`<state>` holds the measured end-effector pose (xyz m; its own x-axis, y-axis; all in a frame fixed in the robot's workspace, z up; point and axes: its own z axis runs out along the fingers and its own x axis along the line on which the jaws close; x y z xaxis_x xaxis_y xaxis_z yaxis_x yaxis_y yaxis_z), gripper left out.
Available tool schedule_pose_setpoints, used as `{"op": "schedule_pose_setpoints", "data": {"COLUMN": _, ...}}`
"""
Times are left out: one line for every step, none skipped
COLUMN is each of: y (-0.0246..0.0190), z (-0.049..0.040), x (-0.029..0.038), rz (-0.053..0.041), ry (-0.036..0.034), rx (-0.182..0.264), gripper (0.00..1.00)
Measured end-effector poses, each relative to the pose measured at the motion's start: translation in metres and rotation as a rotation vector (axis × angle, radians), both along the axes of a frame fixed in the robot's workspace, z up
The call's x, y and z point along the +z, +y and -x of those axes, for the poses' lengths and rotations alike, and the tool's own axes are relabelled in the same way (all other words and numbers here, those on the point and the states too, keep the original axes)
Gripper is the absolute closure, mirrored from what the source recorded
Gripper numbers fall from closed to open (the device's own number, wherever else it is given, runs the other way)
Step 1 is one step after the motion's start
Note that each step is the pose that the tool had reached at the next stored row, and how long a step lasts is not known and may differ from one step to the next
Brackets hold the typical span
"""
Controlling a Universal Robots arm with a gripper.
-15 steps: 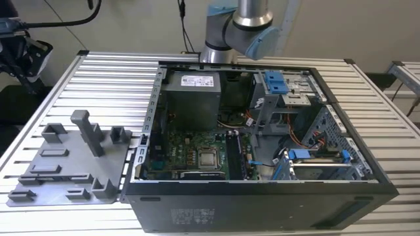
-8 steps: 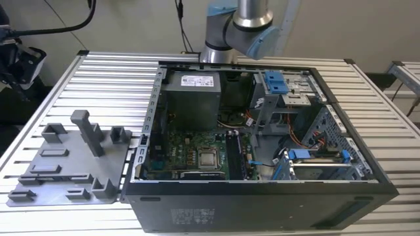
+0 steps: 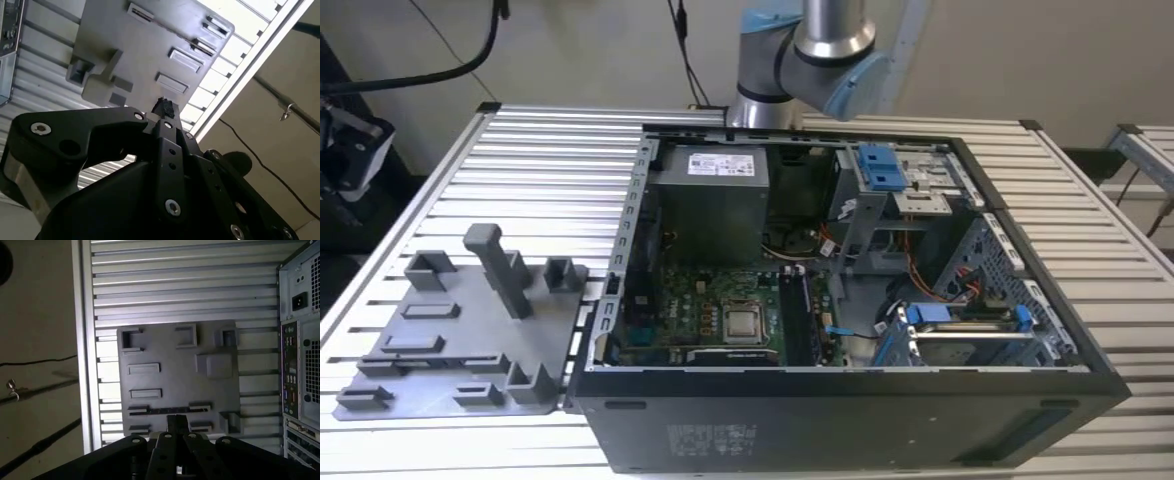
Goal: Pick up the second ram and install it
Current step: 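Reach for the second ram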
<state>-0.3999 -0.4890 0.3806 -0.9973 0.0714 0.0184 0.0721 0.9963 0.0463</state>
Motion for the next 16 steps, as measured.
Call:
{"op": "schedule_pose_setpoints", "data": {"y": -0.0026, "z": 0.0003, "x": -0.0004, "rz": 0.0, "ry": 0.0, "rx": 0.0, "gripper": 0.89}}
{"op": "schedule_pose_setpoints", "data": {"y": -0.0051, "z": 0.0004, "x": -0.0007, "rz": 0.0, "ry": 0.0, "rx": 0.0, "gripper": 0.89}}
{"op": "schedule_pose_setpoints", "data": {"y": -0.0075, "z": 0.0004, "x": -0.0011, "rz": 0.0, "ry": 0.0, "rx": 0.0, "gripper": 0.89}}
{"op": "schedule_pose_setpoints", "data": {"y": -0.01, "z": 0.0004, "x": -0.0015, "rz": 0.0001, "ry": 0.0001, "rx": 0.0, "gripper": 0.89}}
{"op": "schedule_pose_setpoints", "data": {"y": -0.0128, "z": 0.0004, "x": -0.002, "rz": -0.0001, "ry": -0.0001, "rx": 0.0, "gripper": 0.89}}
{"op": "schedule_pose_setpoints", "data": {"y": -0.0154, "z": 0.0004, "x": -0.0024, "rz": 0.0, "ry": 0.0, "rx": 0.0, "gripper": 0.89}}
{"op": "schedule_pose_setpoints", "data": {"y": -0.0173, "z": 0.0004, "x": -0.0028, "rz": 0.0, "ry": 0.0, "rx": 0.0, "gripper": 0.89}}
{"op": "schedule_pose_setpoints", "data": {"y": -0.0182, "z": 0.0004, "x": -0.003, "rz": 0.0001, "ry": 0.0, "rx": 0.0, "gripper": 0.89}}
{"op": "schedule_pose_setpoints", "data": {"y": -0.0182, "z": 0.0004, "x": -0.0031, "rz": 0.0, "ry": -0.0005, "rx": 0.002, "gripper": 0.89}}
{"op": "schedule_pose_setpoints", "data": {"y": -0.0183, "z": 0.0004, "x": -0.0031, "rz": 0.0001, "ry": -0.0017, "rx": 0.007, "gripper": 0.89}}
{"op": "schedule_pose_setpoints", "data": {"y": -0.0184, "z": 0.0006, "x": -0.0032, "rz": 0.0, "ry": -0.0032, "rx": 0.015, "gripper": 0.89}}
{"op": "schedule_pose_setpoints", "data": {"y": -0.0186, "z": 0.0008, "x": -0.0034, "rz": -0.0001, "ry": -0.0048, "rx": 0.025, "gripper": 0.89}}
{"op": "schedule_pose_setpoints", "data": {"y": -0.0187, "z": 0.0011, "x": -0.0034, "rz": -0.0001, "ry": -0.0063, "rx": 0.034, "gripper": 0.89}}
{"op": "schedule_pose_setpoints", "data": {"y": -0.0187, "z": 0.0014, "x": -0.0034, "rz": 0.0, "ry": -0.0067, "rx": 0.04, "gripper": 0.89}}
{"op": "schedule_pose_setpoints", "data": {"y": -0.0187, "z": 0.0016, "x": -0.0035, "rz": -0.0001, "ry": -0.0069, "rx": 0.044, "gripper": 0.89}}
{"op": "schedule_pose_setpoints", "data": {"y": -0.0187, "z": 0.0016, "x": -0.0035, "rz": -0.0001, "ry": -0.0071, "rx": 0.045, "gripper": 0.89}}
